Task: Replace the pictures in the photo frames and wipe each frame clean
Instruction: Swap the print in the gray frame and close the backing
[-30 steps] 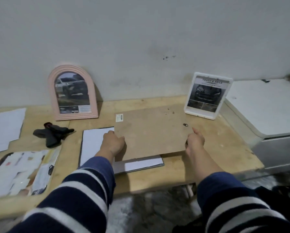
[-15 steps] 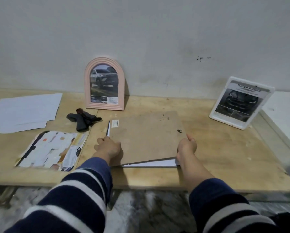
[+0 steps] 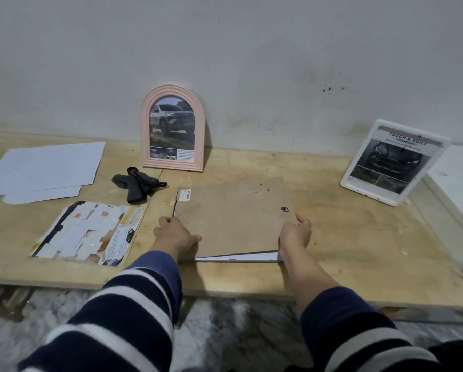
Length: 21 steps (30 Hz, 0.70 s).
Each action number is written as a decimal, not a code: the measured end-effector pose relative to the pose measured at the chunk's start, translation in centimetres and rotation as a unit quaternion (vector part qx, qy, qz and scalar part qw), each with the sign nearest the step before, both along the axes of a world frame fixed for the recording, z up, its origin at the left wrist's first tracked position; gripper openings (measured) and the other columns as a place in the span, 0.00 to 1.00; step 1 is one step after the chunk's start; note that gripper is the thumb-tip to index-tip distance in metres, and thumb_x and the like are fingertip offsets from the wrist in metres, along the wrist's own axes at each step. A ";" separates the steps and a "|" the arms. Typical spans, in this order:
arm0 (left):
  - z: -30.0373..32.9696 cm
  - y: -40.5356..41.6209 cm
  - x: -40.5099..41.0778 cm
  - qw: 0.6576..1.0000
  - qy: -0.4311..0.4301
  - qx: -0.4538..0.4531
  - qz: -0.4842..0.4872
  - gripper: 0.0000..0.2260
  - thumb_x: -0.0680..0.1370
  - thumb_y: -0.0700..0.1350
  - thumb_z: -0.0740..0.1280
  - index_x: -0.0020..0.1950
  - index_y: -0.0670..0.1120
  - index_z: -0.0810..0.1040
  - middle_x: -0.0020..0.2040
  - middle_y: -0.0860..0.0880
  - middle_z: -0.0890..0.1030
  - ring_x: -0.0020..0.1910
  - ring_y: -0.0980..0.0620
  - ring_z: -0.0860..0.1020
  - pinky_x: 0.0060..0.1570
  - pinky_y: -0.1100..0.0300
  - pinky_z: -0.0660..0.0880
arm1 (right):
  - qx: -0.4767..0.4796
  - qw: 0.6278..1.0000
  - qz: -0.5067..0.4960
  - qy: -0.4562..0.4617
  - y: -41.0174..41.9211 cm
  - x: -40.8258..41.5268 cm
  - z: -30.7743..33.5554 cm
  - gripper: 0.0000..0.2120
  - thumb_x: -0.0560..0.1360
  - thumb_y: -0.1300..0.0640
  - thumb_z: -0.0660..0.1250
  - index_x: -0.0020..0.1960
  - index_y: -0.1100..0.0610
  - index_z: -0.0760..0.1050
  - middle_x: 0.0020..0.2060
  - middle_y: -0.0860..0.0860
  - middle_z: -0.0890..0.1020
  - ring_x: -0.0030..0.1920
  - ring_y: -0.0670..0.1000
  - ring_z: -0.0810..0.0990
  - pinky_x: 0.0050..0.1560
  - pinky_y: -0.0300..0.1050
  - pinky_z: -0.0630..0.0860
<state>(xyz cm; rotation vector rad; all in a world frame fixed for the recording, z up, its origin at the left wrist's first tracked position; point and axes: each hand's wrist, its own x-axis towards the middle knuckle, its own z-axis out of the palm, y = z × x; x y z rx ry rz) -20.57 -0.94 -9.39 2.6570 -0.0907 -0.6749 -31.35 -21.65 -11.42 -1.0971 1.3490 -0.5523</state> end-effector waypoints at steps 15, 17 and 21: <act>0.3 0.4 -0.3 0.998 0.001 0.040 -0.041 0.38 0.69 0.50 0.77 0.72 0.43 0.61 0.69 0.44 0.59 0.66 0.42 0.65 0.67 0.49 0.66 | -0.156 0.905 0.286 0.273 -0.4 -1.1 -0.1 0.39 0.70 0.52 0.73 0.75 0.56 0.58 0.69 0.54 0.59 0.71 0.57 0.59 0.68 0.50 0.64; 0.2 0.3 -0.3 0.998 0.003 0.040 -0.038 0.38 0.69 0.50 0.77 0.72 0.43 0.61 0.69 0.44 0.59 0.66 0.42 0.65 0.68 0.49 0.66 | -0.149 0.891 0.305 0.302 -0.4 -1.0 0.3 0.42 0.69 0.51 0.75 0.75 0.56 0.56 0.69 0.55 0.58 0.71 0.57 0.58 0.68 0.50 0.64; 0.1 0.2 -0.4 0.998 0.004 0.042 -0.036 0.38 0.68 0.49 0.77 0.72 0.43 0.61 0.69 0.44 0.58 0.67 0.42 0.65 0.68 0.49 0.67 | -0.147 0.874 0.319 0.335 -0.6 -0.7 0.7 0.43 0.67 0.49 0.77 0.74 0.57 0.57 0.69 0.55 0.57 0.70 0.58 0.60 0.68 0.51 0.65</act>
